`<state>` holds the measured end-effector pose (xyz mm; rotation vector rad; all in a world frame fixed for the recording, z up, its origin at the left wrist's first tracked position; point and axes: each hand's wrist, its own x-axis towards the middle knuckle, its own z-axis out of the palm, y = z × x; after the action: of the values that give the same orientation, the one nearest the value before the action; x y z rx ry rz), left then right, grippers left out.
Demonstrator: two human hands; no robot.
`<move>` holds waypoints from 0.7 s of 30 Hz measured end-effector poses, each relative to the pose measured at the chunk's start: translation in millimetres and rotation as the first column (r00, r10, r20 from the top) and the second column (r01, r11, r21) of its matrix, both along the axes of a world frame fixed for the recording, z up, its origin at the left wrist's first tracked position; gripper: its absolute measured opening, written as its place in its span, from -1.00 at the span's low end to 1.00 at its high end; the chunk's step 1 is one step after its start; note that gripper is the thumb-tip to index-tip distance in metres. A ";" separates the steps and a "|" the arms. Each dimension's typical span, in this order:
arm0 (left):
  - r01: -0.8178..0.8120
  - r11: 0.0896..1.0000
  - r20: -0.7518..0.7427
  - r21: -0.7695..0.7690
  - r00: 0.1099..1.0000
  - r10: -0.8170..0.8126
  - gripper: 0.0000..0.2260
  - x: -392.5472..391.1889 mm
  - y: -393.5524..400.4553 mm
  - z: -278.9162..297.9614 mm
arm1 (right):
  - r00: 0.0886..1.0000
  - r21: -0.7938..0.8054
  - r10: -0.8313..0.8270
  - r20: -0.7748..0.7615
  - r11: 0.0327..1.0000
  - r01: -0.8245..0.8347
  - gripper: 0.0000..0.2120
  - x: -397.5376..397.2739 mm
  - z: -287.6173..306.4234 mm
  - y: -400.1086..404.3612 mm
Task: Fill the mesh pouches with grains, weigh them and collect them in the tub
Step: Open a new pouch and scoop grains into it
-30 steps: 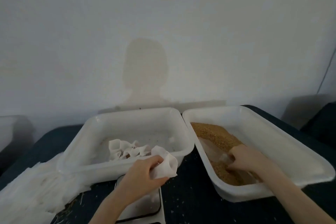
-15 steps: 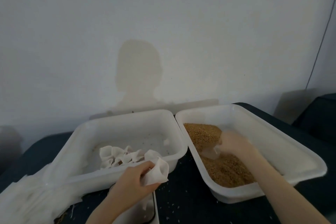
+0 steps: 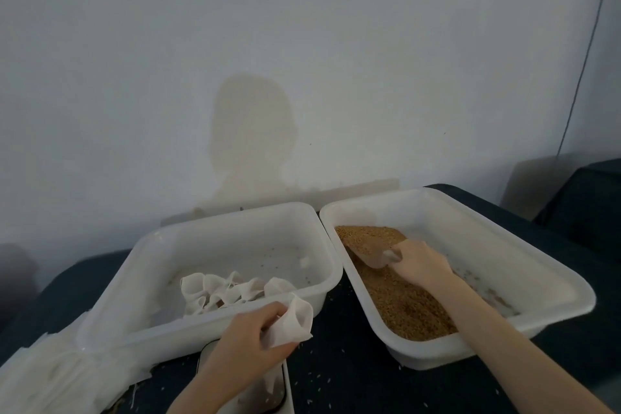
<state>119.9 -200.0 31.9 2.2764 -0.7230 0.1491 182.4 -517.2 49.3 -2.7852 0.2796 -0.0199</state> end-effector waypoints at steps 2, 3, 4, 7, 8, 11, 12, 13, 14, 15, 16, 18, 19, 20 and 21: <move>0.000 1.000 -0.004 -0.002 1.000 0.000 -0.82 -1.2 0.4 0.2 | 0.999 0.008 -0.016 0.039 1.000 0.016 -0.80 -1.3 0.9 -0.6; -0.001 1.000 -0.008 -0.004 1.000 0.001 -0.85 -1.4 1.2 0.4 | 0.998 0.016 -0.026 0.061 1.000 0.025 -0.79 -1.5 1.2 -0.8; -0.005 1.000 -0.012 -0.004 1.000 0.005 -0.87 -1.6 2.3 0.6 | 0.996 0.031 -0.037 0.081 0.999 0.035 -0.79 -1.3 1.3 -1.2; -0.019 1.000 -0.014 -0.010 1.000 0.019 -0.89 -1.4 5.3 0.6 | 0.991 0.103 -0.067 0.117 0.993 0.055 -0.78 -1.6 1.3 -1.5; -0.021 1.000 -0.012 -0.011 1.000 0.021 -0.88 -1.3 6.1 0.6 | 0.990 0.121 -0.071 0.124 0.991 0.056 -0.77 -1.5 1.8 -1.4; -0.028 1.000 -0.009 -0.015 1.000 0.028 -0.88 -0.7 8.1 -0.9 | 0.981 0.144 -0.093 0.172 0.987 0.068 -0.79 -2.5 3.4 -1.0; -0.034 0.999 -0.020 -0.017 0.999 0.034 -0.88 -0.6 8.9 -1.4 | 0.978 0.154 -0.097 0.186 0.986 0.069 -0.81 -3.0 3.8 -1.3; -0.041 0.999 -0.031 -0.021 0.999 0.040 -0.88 -0.7 9.6 -1.7 | 0.978 0.166 -0.093 0.188 0.984 0.062 -0.83 -3.7 4.1 -1.7; -0.045 0.999 -0.040 -0.025 0.998 0.044 -0.88 -1.4 10.2 -1.6 | 0.980 0.173 -0.079 0.182 0.984 0.047 -0.84 -4.5 4.5 -1.8; -0.046 0.998 -0.046 -0.032 0.998 0.045 -0.89 -2.1 11.2 -1.1 | 0.983 0.181 -0.062 0.175 0.983 0.030 -0.84 -5.5 5.0 -1.5; -0.047 0.998 -0.050 -0.038 0.998 0.046 -0.89 -3.0 12.1 -0.5 | 0.983 0.190 -0.048 0.175 0.982 0.014 -0.85 -6.1 5.8 -0.7; -0.055 0.998 -0.057 -0.037 0.997 0.053 -0.90 -5.3 15.5 2.0 | 0.977 0.238 -0.026 0.214 0.971 -0.027 -0.80 -7.4 9.5 2.6; -0.063 0.998 -0.062 -0.032 0.996 0.061 -0.89 -6.3 18.1 3.3 | 0.970 0.271 -0.003 0.242 0.960 -0.064 -0.74 -7.8 12.2 4.7; -0.073 0.997 -0.066 -0.025 0.995 0.071 -0.87 -7.0 21.6 4.5 | 0.964 0.298 0.036 0.262 0.948 -0.116 -0.71 -8.1 15.8 7.1; -0.086 0.996 -0.069 -0.017 0.994 0.084 -0.85 -7.5 26.0 5.7 | 0.958 0.310 0.090 0.274 0.934 -0.176 -0.69 -9.0 20.7 10.2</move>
<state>112.4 -174.0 37.6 2.2830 -0.5874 0.1177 173.4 -506.9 70.0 -2.4241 0.0216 -0.2723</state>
